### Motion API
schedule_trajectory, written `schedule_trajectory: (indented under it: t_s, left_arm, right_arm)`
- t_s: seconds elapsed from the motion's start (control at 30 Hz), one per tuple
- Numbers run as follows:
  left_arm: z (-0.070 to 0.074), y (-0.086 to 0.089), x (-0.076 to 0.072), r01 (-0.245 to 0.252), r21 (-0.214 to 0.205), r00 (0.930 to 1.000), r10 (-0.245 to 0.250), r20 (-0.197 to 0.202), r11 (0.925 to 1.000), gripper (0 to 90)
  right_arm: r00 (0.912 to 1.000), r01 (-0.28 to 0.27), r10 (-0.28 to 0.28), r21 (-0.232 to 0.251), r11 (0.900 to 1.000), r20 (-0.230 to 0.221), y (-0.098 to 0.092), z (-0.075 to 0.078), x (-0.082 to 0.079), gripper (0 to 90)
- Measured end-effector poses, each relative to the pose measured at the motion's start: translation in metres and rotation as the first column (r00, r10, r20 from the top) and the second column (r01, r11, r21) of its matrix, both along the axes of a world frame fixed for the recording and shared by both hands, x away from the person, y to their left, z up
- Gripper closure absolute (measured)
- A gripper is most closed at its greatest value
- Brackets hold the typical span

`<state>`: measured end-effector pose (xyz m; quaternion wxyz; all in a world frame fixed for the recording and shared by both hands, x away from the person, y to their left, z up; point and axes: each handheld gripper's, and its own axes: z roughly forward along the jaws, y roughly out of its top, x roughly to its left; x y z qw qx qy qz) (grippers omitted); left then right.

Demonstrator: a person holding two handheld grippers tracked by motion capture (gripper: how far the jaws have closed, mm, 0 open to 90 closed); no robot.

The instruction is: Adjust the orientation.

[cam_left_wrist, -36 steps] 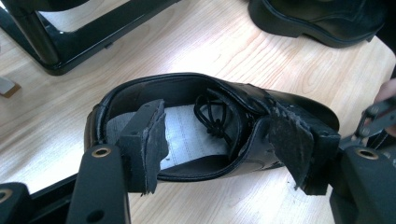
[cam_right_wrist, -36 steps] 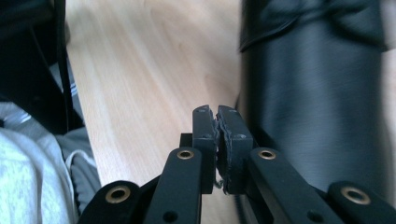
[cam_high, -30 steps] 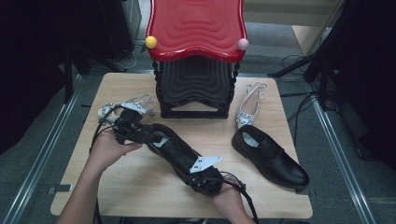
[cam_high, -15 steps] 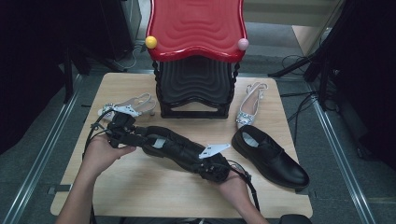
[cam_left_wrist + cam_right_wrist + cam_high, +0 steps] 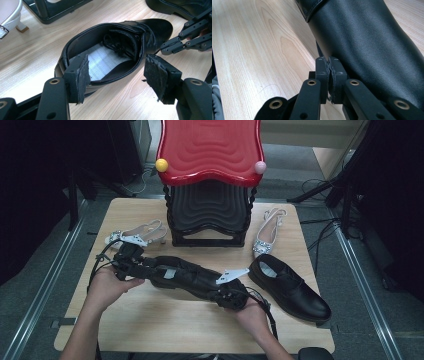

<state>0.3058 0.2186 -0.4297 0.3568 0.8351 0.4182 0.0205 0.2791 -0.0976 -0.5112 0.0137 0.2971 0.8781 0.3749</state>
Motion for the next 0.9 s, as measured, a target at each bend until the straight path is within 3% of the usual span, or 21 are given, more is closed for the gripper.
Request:
schedule_trajectory:
  t_s: [0.23, 0.5, 0.9]
  left_arm:
    - [-0.0004, -0.0002, 0.0003, 0.009, -0.006, 1.0, -0.009, 0.002, 0.9999, 38.2]
    - [-0.001, -0.0038, 0.0024, 0.014, -0.006, 0.9999, -0.014, 0.01, 0.9999, 48.6]
    - [-0.0056, -0.0059, 0.004, 0.015, -0.004, 0.9999, -0.015, 0.003, 0.9999, 47.9]
  right_arm:
    - [1.0, 0.01, -0.01, 0.006, 0.9999, 0.0, -0.0004, -0.0004, 0.0024, 87.9]
    - [0.9996, 0.029, -0.029, 0.008, 0.9995, -0.003, -0.0044, -0.0016, 0.0071, 87.9]
    - [0.9995, 0.03, -0.03, 0.003, 0.9995, -0.011, -0.0062, -0.0018, 0.0081, 87.7]
